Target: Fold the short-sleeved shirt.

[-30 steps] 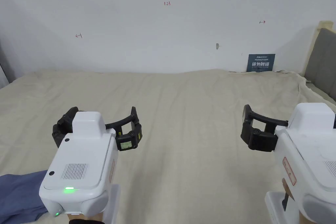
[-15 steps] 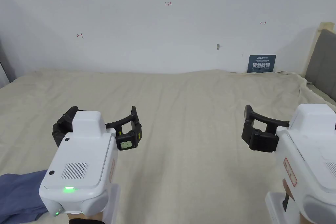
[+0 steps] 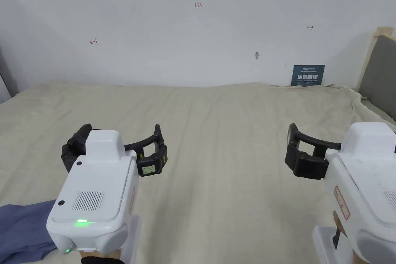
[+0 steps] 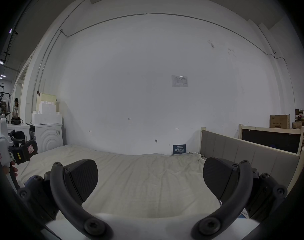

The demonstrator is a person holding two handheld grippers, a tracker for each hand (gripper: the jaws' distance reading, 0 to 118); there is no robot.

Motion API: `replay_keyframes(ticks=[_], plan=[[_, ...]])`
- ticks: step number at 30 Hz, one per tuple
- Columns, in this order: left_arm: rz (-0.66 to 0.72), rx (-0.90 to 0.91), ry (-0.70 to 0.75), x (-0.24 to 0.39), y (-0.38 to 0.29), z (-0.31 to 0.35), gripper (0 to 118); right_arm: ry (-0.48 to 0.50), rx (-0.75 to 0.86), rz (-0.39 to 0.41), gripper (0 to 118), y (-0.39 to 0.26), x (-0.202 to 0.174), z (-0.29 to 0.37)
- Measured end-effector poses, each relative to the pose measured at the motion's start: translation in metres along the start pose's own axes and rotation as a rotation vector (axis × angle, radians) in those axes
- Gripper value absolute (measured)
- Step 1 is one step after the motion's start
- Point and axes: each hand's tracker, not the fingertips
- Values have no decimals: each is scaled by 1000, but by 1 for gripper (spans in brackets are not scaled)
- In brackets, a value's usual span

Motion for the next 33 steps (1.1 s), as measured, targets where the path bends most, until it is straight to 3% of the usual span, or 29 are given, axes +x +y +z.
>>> replay_keyframes(ticks=[33], plan=[[14,6,4,-2,-1,3,118,-5,-2,21,118,1,0,-1]])
